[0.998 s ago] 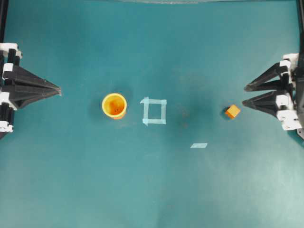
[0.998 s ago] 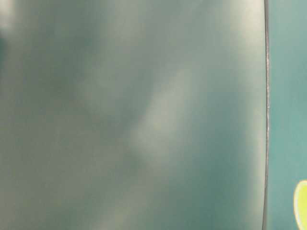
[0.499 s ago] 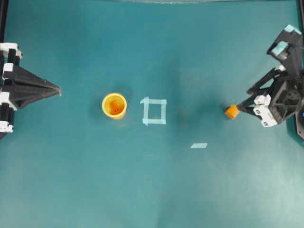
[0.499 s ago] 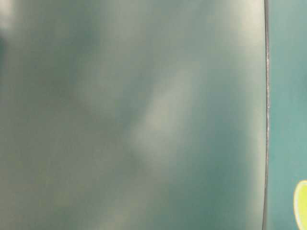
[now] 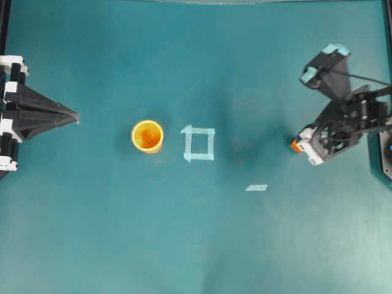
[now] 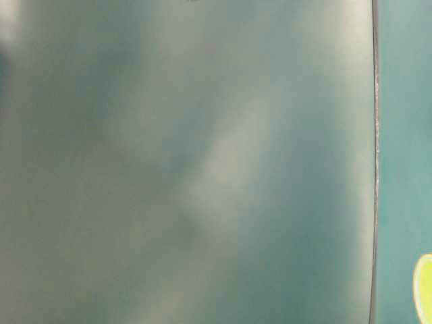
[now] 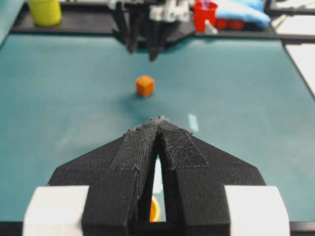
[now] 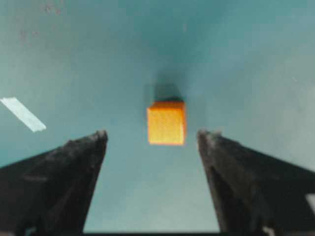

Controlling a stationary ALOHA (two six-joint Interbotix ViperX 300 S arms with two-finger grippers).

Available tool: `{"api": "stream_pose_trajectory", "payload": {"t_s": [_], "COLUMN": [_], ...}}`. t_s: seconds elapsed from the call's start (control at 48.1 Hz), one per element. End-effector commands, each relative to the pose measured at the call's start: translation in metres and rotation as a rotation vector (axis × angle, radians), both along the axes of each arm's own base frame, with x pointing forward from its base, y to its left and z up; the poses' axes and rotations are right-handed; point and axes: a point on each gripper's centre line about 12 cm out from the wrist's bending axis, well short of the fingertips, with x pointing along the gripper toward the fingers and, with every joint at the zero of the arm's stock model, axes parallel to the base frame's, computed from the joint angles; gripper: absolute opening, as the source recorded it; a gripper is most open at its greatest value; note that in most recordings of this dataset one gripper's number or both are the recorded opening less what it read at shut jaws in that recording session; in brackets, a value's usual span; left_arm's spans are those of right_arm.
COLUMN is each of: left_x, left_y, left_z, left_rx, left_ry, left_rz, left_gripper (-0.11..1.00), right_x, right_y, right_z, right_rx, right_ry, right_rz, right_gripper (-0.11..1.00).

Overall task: Move the block toward the cup with right arm.
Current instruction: 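Move the right gripper down over the small orange cube, then close the right gripper on the orange cube and lift it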

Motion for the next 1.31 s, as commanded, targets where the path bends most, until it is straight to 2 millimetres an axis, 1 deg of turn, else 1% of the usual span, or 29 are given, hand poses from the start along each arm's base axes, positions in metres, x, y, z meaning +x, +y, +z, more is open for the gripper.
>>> {"api": "stream_pose_trajectory", "payload": {"t_s": [0.0, 0.145, 0.374, 0.727, 1.288], "left_x": [0.003, 0.003, 0.003, 0.003, 0.003], "left_y": [0.0, 0.0, 0.0, 0.0, 0.0], "left_z": [0.01, 0.01, 0.01, 0.01, 0.01], "left_rx": [0.0, 0.0, 0.0, 0.0, 0.0], "left_ry": [-0.025, -0.025, -0.025, -0.025, -0.025], "left_rz": [-0.002, -0.002, -0.002, -0.002, -0.002], "left_gripper": [0.02, 0.02, 0.02, 0.02, 0.02], "right_x": [0.012, 0.016, 0.012, 0.009, 0.008], "right_y": [-0.001, -0.001, -0.001, 0.0, 0.0], "right_z": [0.005, -0.008, -0.022, -0.042, -0.064], "right_rx": [-0.005, -0.003, 0.0, 0.002, 0.007], "right_ry": [-0.034, -0.001, 0.049, 0.065, 0.095], "right_rz": [0.004, 0.005, 0.005, 0.008, 0.01], "right_gripper": [0.69, 0.69, 0.69, 0.69, 0.69]}}
